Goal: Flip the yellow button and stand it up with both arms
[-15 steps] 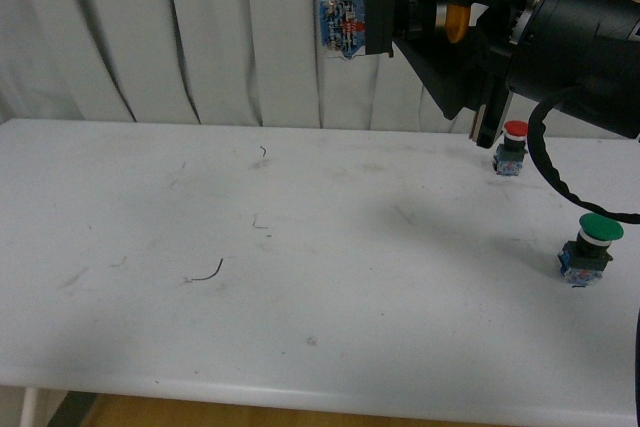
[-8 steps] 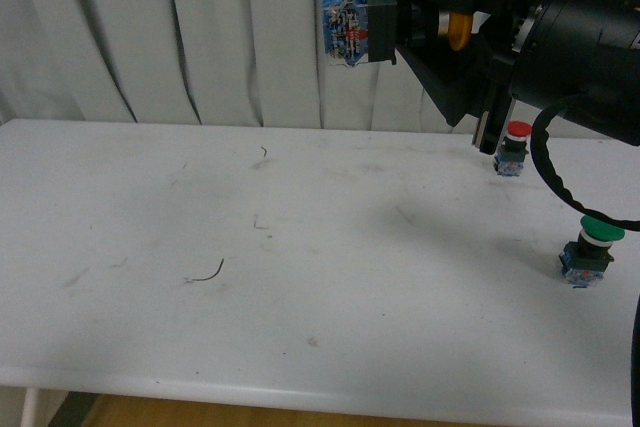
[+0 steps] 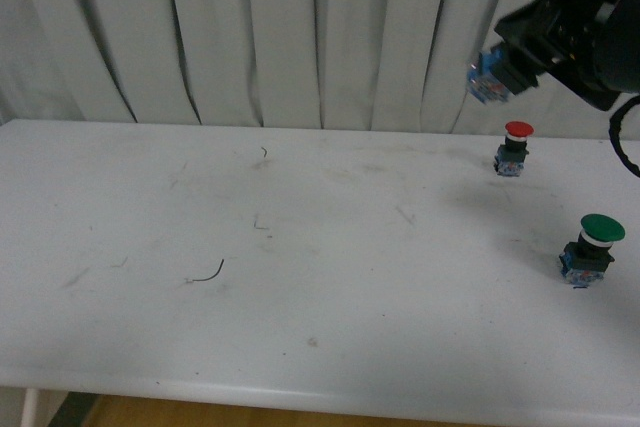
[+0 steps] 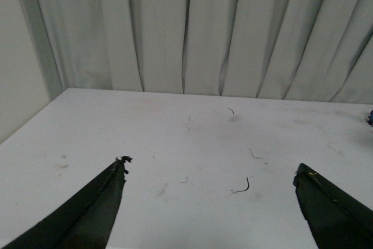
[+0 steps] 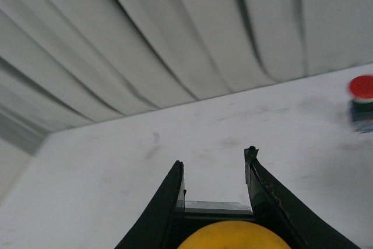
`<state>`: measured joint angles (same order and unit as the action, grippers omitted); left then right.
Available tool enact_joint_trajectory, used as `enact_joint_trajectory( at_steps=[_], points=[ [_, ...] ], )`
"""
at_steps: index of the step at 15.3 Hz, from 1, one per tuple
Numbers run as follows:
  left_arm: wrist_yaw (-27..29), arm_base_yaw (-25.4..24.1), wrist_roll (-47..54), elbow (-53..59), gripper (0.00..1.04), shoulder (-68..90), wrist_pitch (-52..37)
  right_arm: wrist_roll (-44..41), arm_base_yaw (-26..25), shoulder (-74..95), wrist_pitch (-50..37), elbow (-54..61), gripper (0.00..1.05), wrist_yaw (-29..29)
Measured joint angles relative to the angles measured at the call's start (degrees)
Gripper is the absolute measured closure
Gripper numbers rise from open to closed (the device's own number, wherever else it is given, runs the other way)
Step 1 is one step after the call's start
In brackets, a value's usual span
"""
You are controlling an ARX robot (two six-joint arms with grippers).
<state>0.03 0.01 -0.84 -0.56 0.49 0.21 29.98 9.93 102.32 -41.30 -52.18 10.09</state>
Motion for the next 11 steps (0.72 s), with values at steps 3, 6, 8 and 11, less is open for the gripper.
enact_joint_trajectory(
  at_steps=[3, 6, 8, 11],
  points=[
    [0.0, 0.0, 0.04, 0.0, 0.07, 0.0, 0.0, -20.17, -4.9, 0.85, 8.9, -5.7, 0.73, -4.59],
    [0.0, 0.0, 0.04, 0.0, 0.07, 0.0, 0.0, -27.78, -7.93, 3.54, 14.56, -10.4, 0.73, -5.53],
    [0.0, 0.0, 0.04, 0.0, 0.07, 0.0, 0.0, -29.73, -9.68, 5.86, 16.81, -13.31, 0.73, -4.83],
    [0.0, 0.0, 0.04, 0.0, 0.07, 0.0, 0.0, -31.04, -13.73, 10.6, 22.29, -20.17, 0.73, -2.4]
  ],
)
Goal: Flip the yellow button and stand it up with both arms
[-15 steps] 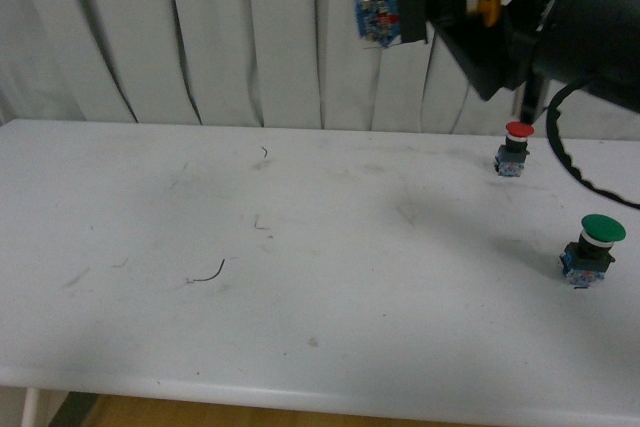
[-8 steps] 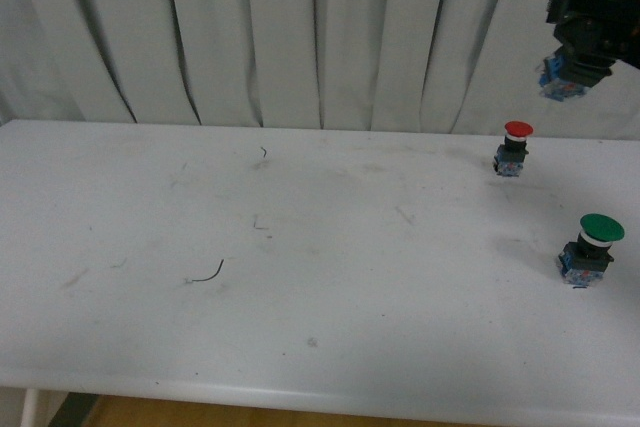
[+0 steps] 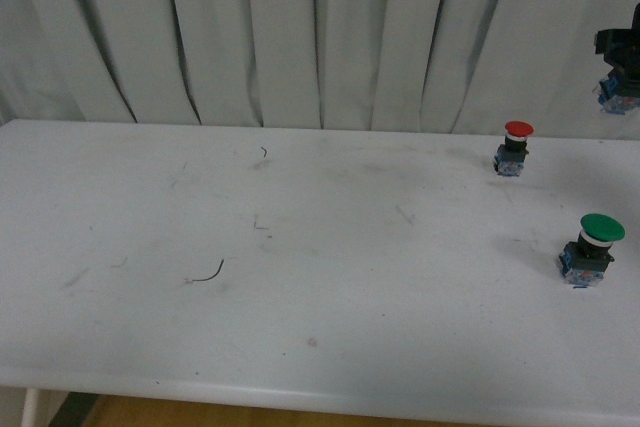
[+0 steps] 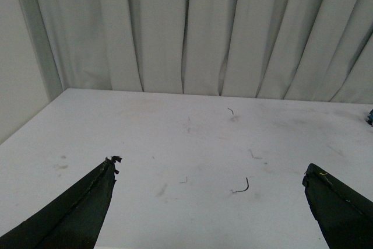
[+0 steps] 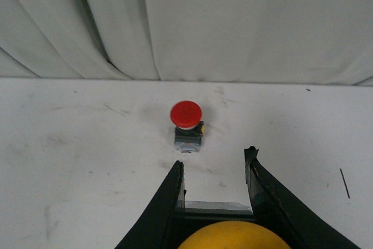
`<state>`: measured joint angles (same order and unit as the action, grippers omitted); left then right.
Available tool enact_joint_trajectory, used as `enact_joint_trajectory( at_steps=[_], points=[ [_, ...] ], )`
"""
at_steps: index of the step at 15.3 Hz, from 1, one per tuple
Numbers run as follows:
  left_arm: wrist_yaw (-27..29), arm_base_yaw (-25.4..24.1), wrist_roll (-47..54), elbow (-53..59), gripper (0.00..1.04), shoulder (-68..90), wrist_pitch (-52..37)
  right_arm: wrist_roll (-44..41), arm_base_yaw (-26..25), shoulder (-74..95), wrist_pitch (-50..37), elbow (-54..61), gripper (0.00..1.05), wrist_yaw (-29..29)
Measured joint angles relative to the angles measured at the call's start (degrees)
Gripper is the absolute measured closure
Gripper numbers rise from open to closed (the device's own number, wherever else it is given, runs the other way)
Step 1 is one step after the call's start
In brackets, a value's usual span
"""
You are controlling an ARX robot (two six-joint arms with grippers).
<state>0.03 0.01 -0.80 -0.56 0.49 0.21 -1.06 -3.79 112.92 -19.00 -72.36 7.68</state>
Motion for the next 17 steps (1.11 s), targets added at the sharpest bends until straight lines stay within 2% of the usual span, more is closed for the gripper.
enact_joint_trajectory(
  at_steps=[3, 9, 17],
  points=[
    [0.0, 0.0, 0.0, 0.0, 0.07, 0.0, 0.0, -4.28, -2.99, 7.52, 7.65, -8.0, 0.73, 2.01],
    [0.0, 0.0, 0.0, 0.0, 0.07, 0.0, 0.0, -12.22, -1.27, 20.59, 17.22, -20.33, 0.73, 2.84],
    [0.0, 0.0, 0.0, 0.0, 0.07, 0.0, 0.0, -14.21, 1.73, 26.1, 16.83, -24.11, 0.73, 1.55]
  ],
)
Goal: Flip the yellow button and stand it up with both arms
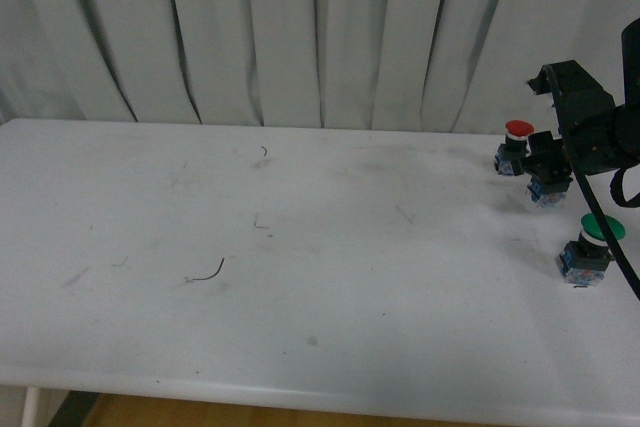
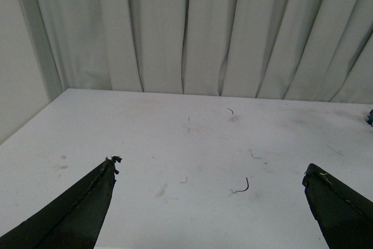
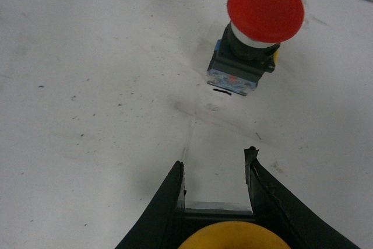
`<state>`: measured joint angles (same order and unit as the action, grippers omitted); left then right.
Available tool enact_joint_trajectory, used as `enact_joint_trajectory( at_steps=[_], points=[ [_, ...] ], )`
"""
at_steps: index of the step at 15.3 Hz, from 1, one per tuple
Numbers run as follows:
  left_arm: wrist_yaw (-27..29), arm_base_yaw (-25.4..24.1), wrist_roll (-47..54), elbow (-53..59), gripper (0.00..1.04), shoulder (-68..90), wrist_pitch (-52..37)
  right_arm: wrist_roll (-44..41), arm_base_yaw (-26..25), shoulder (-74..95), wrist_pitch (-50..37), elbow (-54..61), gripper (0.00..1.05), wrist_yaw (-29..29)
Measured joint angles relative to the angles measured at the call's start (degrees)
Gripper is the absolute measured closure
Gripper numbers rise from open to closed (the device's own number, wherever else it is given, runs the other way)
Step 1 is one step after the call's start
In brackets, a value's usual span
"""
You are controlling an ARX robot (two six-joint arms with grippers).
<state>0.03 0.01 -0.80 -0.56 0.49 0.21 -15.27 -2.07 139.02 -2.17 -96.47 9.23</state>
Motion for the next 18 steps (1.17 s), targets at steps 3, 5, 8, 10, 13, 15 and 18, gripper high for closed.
enact_joint_trajectory(
  at_steps=[3, 5, 8, 10, 13, 15, 18],
  points=[
    [0.0, 0.0, 0.0, 0.0, 0.07, 0.0, 0.0, 2.23, 0.2, 1.95, -0.72, -1.62, 0.73, -2.93],
    [-0.02, 0.0, 0.0, 0.0, 0.07, 0.0, 0.0, 6.21, 0.33, 3.06, -0.76, -2.08, 0.73, -3.17],
    [0.0, 0.0, 0.0, 0.0, 0.07, 0.0, 0.0, 12.35, 1.03, 3.34, -0.44, -3.5, 0.73, -3.32],
    [0.0, 0.0, 0.0, 0.0, 0.07, 0.0, 0.0, 13.42, 1.38, 3.41, 0.63, -3.82, 0.73, -4.52],
    [-0.02, 0.0, 0.0, 0.0, 0.07, 0.0, 0.0, 14.03, 1.31, 3.93, 1.51, -3.98, 0.73, -5.31],
    [0.0, 0.0, 0.0, 0.0, 0.07, 0.0, 0.0, 14.21, 1.33, 4.31, 2.01, -4.22, 0.73, -5.44],
    [0.0, 0.0, 0.0, 0.0, 0.07, 0.0, 0.0, 13.86, 1.27, 4.31, 2.56, -4.31, 0.73, -6.27]
  ],
)
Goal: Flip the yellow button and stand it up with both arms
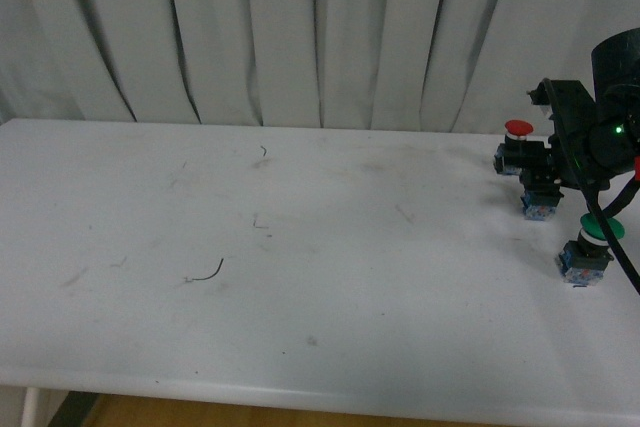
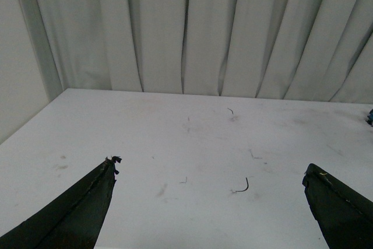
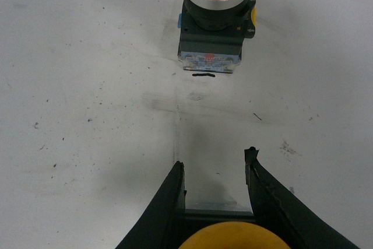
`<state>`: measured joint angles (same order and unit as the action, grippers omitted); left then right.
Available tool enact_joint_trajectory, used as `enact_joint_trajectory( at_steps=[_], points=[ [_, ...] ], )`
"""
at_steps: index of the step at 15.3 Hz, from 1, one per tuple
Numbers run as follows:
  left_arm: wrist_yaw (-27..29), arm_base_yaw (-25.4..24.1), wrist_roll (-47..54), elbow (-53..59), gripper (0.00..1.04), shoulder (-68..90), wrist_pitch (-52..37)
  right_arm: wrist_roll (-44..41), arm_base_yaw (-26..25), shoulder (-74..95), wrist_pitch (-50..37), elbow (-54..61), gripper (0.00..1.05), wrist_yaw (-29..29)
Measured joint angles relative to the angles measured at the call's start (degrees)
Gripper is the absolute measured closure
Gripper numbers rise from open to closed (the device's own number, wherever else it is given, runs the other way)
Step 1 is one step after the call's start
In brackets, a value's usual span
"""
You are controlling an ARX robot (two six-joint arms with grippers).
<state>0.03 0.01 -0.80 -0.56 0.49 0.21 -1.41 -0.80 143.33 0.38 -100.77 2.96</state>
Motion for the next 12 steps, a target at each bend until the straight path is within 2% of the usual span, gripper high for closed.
enact_joint_trajectory(
  at_steps=[7, 8, 9, 12],
  points=[
    [-0.02, 0.0, 0.0, 0.0, 0.07, 0.0, 0.0, -0.92, -0.76, 0.0, 0.07, 0.0, 0.71, -0.42],
    [0.0, 0.0, 0.0, 0.0, 0.07, 0.0, 0.0, -0.96, -0.76, 0.0, 0.07, 0.0, 0.64, -0.39],
    [0.0, 0.0, 0.0, 0.0, 0.07, 0.0, 0.0, -0.96, -0.76, 0.0, 0.13, -0.07, 0.51, -0.37],
    [0.0, 0.0, 0.0, 0.0, 0.07, 0.0, 0.0, -0.96, -0.76, 0.0, 0.17, -0.11, 0.24, -0.2]
  ],
)
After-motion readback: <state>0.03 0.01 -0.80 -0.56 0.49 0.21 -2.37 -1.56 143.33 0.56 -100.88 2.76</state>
